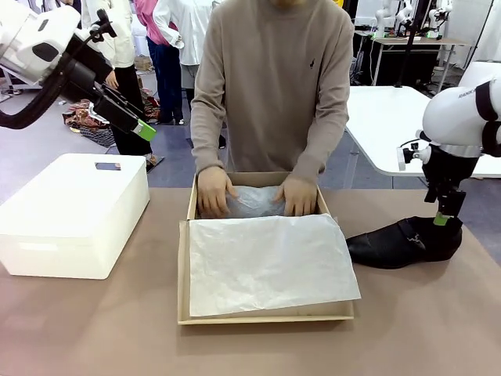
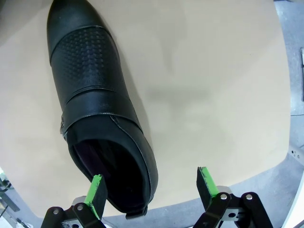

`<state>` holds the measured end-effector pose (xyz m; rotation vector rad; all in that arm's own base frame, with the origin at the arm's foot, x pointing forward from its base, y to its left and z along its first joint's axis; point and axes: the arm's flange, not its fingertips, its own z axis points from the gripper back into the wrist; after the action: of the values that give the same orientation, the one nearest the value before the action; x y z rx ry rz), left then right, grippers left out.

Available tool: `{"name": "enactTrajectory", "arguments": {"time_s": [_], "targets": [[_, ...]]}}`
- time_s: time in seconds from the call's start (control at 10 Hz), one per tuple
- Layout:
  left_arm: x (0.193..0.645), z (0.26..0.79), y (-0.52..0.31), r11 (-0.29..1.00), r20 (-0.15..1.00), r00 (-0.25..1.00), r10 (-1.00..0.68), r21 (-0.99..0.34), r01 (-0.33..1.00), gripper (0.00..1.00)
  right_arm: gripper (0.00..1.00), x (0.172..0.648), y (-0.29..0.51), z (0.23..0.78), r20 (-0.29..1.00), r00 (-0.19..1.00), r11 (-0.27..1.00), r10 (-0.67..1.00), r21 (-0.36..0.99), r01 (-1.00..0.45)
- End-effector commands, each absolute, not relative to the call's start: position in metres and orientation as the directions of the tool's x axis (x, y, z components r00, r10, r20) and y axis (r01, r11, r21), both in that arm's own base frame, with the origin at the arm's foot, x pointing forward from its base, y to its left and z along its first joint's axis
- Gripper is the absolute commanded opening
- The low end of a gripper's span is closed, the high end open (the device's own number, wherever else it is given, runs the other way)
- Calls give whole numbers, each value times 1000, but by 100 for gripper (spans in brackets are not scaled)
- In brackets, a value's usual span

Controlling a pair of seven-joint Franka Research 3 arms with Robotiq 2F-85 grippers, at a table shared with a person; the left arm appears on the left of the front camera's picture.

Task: Pack the shoes into the box.
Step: Place the other shoe of the Shoes into the Shoes Box.

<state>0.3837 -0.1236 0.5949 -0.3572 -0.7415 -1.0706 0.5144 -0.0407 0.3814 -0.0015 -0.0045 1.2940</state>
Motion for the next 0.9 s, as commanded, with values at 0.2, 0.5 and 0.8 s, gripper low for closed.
{"name": "enactTrajectory", "arguments": {"time_s": [0.2, 0.5, 0.8], "targets": [[385, 594, -123, 445, 711, 267, -650, 71, 893, 100, 100, 517, -50, 370, 47, 197, 198, 979, -9, -980], [385, 594, -123, 445, 711, 267, -650, 71, 893, 100, 100, 520, -51, 363, 57, 187, 186, 981, 14, -982], [385, 594, -123, 445, 711, 267, -650, 71, 893, 100, 100, 522, -51, 355, 74, 188, 187, 979, 21, -982]]}}
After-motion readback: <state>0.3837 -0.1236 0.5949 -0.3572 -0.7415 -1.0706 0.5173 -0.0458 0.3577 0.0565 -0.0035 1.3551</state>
